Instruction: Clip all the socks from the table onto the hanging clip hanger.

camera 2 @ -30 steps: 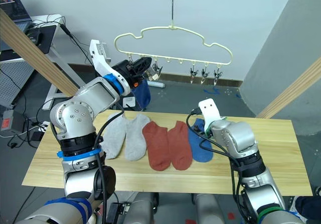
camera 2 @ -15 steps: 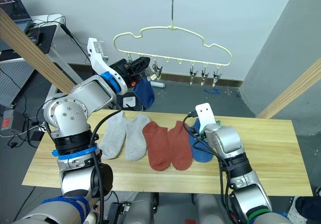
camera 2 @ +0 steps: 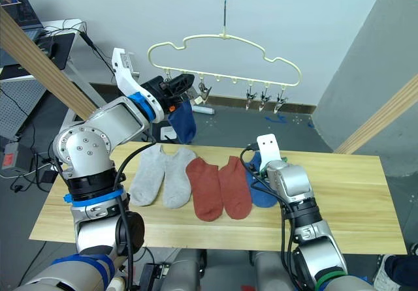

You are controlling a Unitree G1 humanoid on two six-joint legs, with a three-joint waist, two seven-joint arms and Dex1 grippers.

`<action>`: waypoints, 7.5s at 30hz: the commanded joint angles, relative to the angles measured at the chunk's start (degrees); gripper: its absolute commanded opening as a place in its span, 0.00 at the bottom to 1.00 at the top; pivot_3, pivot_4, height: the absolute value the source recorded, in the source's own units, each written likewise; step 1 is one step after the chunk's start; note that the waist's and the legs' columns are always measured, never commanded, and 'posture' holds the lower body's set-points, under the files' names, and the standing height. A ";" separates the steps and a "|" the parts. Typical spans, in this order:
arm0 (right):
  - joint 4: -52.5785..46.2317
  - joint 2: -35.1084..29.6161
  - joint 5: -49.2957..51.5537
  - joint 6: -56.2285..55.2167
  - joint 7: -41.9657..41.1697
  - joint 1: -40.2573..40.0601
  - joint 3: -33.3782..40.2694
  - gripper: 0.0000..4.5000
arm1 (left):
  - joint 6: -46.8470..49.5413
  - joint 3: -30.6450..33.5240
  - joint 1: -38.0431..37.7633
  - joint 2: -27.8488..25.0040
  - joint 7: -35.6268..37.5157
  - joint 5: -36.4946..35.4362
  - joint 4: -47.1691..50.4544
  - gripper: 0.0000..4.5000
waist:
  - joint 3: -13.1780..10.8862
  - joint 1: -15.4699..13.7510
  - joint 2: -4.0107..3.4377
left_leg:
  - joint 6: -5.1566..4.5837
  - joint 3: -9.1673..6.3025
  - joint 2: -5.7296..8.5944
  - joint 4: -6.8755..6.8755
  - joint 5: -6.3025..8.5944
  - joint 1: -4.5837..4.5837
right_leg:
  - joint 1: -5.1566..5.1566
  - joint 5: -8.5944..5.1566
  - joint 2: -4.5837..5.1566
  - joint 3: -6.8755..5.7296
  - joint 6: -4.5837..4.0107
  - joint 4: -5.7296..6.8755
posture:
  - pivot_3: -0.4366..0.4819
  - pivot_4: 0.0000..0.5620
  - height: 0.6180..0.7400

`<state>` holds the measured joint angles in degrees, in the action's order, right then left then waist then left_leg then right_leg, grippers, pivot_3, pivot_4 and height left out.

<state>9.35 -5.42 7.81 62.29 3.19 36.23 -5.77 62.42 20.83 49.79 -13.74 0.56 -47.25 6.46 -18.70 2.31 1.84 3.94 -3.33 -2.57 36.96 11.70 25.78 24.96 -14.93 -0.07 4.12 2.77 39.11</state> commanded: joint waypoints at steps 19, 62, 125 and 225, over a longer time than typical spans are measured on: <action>-3.04 0.35 -0.51 3.11 -2.38 -1.53 1.34 0.00 | 2.16 3.21 1.56 -0.54 -1.15 -5.43 0.78 0.02 | 0.00 -0.67 0.00 | 0.01 -0.02 0.01 -0.02 0.00 0.00 | -0.03 0.00 0.01 -0.01 0.01 -0.06 | 0.49 0.63 1.00; -25.89 5.75 12.83 12.27 -17.36 17.70 1.58 0.00 | 3.47 5.77 2.21 -1.25 -4.07 -11.35 -3.46 0.02 | -0.10 -0.42 -0.06 | 0.08 -0.02 -0.03 -0.32 -0.03 0.11 | 0.27 -0.01 -0.01 -0.04 0.02 -0.12 | 0.47 0.63 1.00; -22.11 6.35 13.79 10.33 -15.73 18.54 3.05 0.87 | 6.72 2.18 -2.04 -6.17 -1.20 -15.09 4.24 0.71 | -0.12 -0.45 -0.06 | 0.44 -0.03 -0.07 -0.88 -0.25 0.11 | 0.43 -0.01 0.00 -0.07 0.01 -0.21 | 0.49 0.62 1.00; -45.91 -40.64 57.97 -2.85 -30.88 -7.31 20.13 0.87 | -48.07 -23.75 -6.81 11.14 3.85 43.57 -11.26 0.45 | 0.32 -0.42 0.17 | 0.32 -0.09 0.07 -0.02 -0.44 0.08 | -0.06 0.19 0.00 -0.02 0.03 -0.05 | 0.39 0.56 1.00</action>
<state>-34.60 -45.10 64.33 60.33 -28.07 29.14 12.89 15.80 -3.30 41.77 -2.97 4.53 -4.15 -5.48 -18.38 1.89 2.01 4.27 -3.42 -2.50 36.93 11.26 25.85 24.90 -14.74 -0.08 4.10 2.80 39.07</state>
